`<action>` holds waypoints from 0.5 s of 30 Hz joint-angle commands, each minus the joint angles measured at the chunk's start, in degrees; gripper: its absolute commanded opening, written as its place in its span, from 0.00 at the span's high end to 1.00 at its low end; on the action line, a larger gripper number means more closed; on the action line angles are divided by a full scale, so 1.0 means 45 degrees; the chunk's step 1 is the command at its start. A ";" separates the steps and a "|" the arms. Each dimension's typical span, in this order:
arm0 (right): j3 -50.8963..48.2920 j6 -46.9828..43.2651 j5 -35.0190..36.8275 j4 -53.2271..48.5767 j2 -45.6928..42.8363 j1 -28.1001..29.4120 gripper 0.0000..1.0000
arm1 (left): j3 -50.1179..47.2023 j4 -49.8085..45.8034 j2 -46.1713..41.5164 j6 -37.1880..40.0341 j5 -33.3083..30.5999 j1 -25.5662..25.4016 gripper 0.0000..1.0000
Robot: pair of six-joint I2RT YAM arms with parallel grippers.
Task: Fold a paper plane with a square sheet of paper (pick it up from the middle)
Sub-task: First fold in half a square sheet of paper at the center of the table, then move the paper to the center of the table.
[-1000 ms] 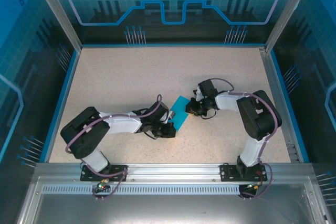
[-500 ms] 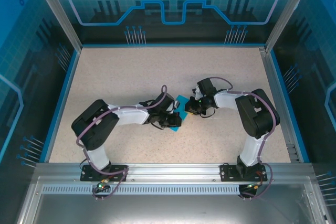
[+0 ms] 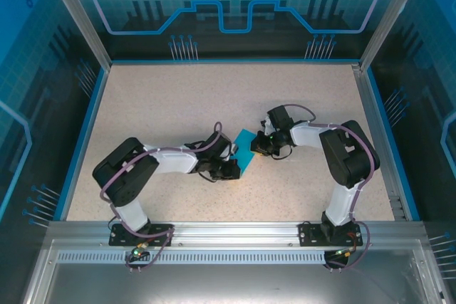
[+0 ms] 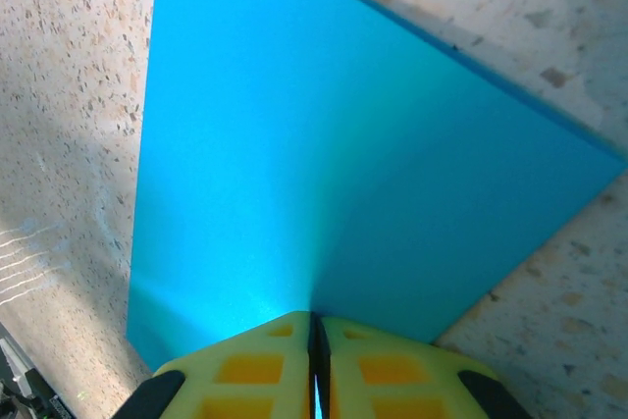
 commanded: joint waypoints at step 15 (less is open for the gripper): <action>0.2886 0.0956 0.5206 -0.3949 -0.0351 0.1855 0.65 | -0.1114 -0.2955 -0.4042 -0.2176 -0.2238 0.3024 0.49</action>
